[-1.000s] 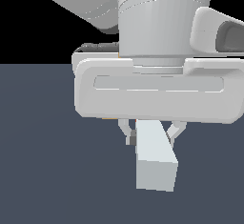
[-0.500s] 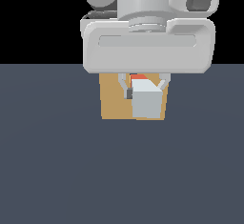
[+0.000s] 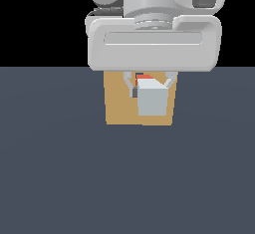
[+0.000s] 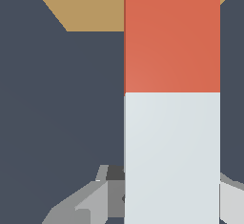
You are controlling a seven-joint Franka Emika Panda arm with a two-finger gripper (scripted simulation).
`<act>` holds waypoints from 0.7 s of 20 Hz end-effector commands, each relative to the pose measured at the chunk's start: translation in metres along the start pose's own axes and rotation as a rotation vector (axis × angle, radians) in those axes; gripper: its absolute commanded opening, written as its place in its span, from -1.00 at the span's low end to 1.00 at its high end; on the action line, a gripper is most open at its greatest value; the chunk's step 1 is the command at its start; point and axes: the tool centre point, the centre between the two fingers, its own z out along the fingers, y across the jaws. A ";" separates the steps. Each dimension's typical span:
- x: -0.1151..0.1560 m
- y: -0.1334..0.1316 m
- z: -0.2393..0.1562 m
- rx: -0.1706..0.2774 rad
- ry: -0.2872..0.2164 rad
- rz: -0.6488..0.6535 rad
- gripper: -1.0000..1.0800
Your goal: Insert the peg into the horizontal hole in a box.
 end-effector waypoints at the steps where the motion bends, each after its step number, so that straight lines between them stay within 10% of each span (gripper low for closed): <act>1: 0.000 0.002 -0.004 -0.007 0.000 0.000 -1.00; 14: 0.035 0.000 -0.003 -0.004 0.000 0.000 -1.00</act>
